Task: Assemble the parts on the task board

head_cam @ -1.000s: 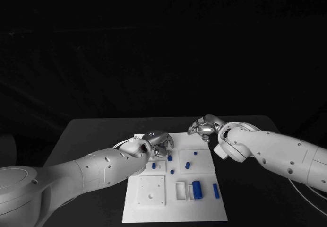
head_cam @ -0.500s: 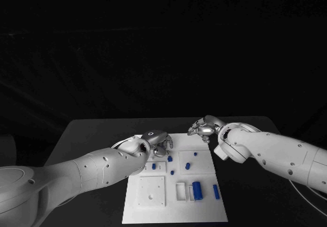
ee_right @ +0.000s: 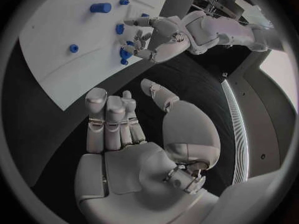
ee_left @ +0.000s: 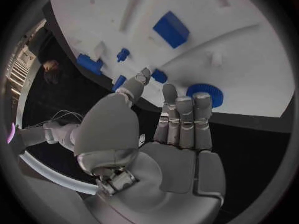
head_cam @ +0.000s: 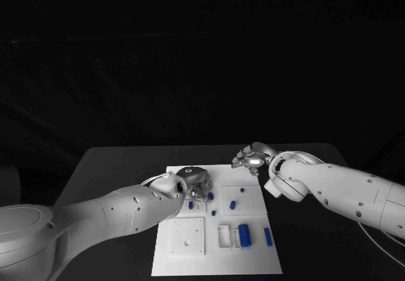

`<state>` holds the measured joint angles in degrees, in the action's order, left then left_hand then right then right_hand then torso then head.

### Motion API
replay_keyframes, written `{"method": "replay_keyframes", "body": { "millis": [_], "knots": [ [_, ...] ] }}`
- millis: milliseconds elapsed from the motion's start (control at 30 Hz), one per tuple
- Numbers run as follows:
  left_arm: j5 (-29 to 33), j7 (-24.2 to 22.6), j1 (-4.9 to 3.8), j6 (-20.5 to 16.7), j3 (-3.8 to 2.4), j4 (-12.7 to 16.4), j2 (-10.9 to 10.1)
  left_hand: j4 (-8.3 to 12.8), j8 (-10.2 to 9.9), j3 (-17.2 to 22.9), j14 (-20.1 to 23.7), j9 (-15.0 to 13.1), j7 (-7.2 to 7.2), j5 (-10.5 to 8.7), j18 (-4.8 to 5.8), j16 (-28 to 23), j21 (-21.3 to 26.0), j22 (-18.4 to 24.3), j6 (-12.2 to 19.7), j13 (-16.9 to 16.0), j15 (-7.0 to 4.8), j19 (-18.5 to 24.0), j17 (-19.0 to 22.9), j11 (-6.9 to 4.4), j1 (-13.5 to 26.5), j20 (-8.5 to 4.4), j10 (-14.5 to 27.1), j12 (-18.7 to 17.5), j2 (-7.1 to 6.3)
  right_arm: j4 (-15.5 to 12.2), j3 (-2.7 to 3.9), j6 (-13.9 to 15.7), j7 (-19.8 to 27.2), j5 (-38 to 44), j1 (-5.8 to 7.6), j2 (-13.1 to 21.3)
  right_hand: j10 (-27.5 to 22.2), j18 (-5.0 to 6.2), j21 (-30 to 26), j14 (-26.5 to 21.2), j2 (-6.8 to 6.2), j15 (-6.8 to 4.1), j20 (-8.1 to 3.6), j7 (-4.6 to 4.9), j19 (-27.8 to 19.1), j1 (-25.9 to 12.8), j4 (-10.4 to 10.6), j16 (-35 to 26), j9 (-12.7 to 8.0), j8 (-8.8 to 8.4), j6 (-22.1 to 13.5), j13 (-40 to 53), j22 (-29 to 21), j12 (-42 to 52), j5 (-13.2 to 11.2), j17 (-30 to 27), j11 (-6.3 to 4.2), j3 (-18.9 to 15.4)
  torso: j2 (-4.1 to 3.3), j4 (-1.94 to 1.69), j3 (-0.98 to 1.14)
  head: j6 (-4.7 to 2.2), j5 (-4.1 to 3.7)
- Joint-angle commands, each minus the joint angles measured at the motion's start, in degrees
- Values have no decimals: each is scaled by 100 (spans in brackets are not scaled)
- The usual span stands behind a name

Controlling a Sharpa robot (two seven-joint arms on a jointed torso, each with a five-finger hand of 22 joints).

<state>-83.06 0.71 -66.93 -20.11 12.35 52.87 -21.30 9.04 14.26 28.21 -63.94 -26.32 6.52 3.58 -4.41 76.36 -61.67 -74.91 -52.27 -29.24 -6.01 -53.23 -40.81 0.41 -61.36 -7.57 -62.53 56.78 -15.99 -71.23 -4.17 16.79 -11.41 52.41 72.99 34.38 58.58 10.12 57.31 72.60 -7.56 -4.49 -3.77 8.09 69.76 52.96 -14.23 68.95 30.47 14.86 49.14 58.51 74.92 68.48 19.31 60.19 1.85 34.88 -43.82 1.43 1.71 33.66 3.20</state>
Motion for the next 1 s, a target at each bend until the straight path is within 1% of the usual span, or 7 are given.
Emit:
{"method": "replay_keyframes", "body": {
  "millis": [33,267,533,700,800,900,1000],
  "knots": [
    [-157,198,19,10,14,-72,57,-15,-26,-44,28,9,43,-38,-77,-30,40,-47,91,-9,15,26,7,0,4,-393,49,7,-57,-8,1,-60,47,113,-2,-7,15,488,22,35,-5,5,-42,29,16,39,-24,4,9,-13,5,-6,108,19,-19,9,1,4,-4,16,-2,13,2],
    [-160,217,67,19,62,-171,119,-10,-48,-182,36,12,59,-78,-102,-31,61,-40,152,-14,30,35,16,15,85,-376,75,23,-86,-3,1,-58,53,113,-2,-17,15,488,22,35,-4,5,-40,29,17,34,-19,3,9,-13,6,-6,107,19,-19,9,2,3,-5,19,3,39,-13],
    [-153,178,82,113,75,-154,124,-14,10,-104,21,-18,38,-66,-125,-22,62,-33,66,-19,15,7,19,-3,-38,-377,66,44,-2,-5,1,-60,52,110,-2,-10,15,488,22,36,-2,6,-39,30,18,25,-10,2,9,-14,7,-7,107,20,-18,9,3,1,1,9,8,59,-22],
    [-151,112,91,237,85,-151,130,-21,85,-57,2,-56,0,-59,-129,-5,55,-38,-52,-22,-17,-7,18,-40,-131,-381,47,64,104,-7,1,-62,53,107,-2,-8,15,488,22,36,0,6,-38,30,18,18,-3,2,10,-14,7,-8,106,20,-16,9,3,0,1,10,7,67,-24],
    [-151,95,108,299,98,-160,141,40,197,8,-19,-108,-59,-50,-132,24,34,-54,-245,-19,-68,-18,9,-97,-312,-395,8,80,342,-4,1,-62,52,107,-2,-8,15,488,22,36,1,7,-37,30,18,15,1,1,10,-14,8,-9,106,20,-14,9,3,0,-1,11,8,77,-28],
    [-207,92,136,320,103,-191,164,93,244,141,-26,-128,-93,-61,-132,36,26,-61,-338,-11,-98,-23,5,-125,-512,-407,-12,77,492,-3,1,-63,52,106,-2,-11,15,488,22,36,1,7,-37,30,18,14,2,1,10,-14,8,-9,106,20,-13,9,3,0,-1,15,10,87,-28],
    [-275,98,163,324,104,-235,190,144,257,199,-32,-134,-105,-56,-120,50,12,-72,-375,-4,-111,-25,1,-138,-617,-410,-35,77,482,-3,1,-59,53,106,-2,-11,15,488,22,37,1,7,-36,30,18,12,4,1,10,-14,8,-9,105,20,-12,10,3,0,-4,17,9,97,-33]
  ]
}}
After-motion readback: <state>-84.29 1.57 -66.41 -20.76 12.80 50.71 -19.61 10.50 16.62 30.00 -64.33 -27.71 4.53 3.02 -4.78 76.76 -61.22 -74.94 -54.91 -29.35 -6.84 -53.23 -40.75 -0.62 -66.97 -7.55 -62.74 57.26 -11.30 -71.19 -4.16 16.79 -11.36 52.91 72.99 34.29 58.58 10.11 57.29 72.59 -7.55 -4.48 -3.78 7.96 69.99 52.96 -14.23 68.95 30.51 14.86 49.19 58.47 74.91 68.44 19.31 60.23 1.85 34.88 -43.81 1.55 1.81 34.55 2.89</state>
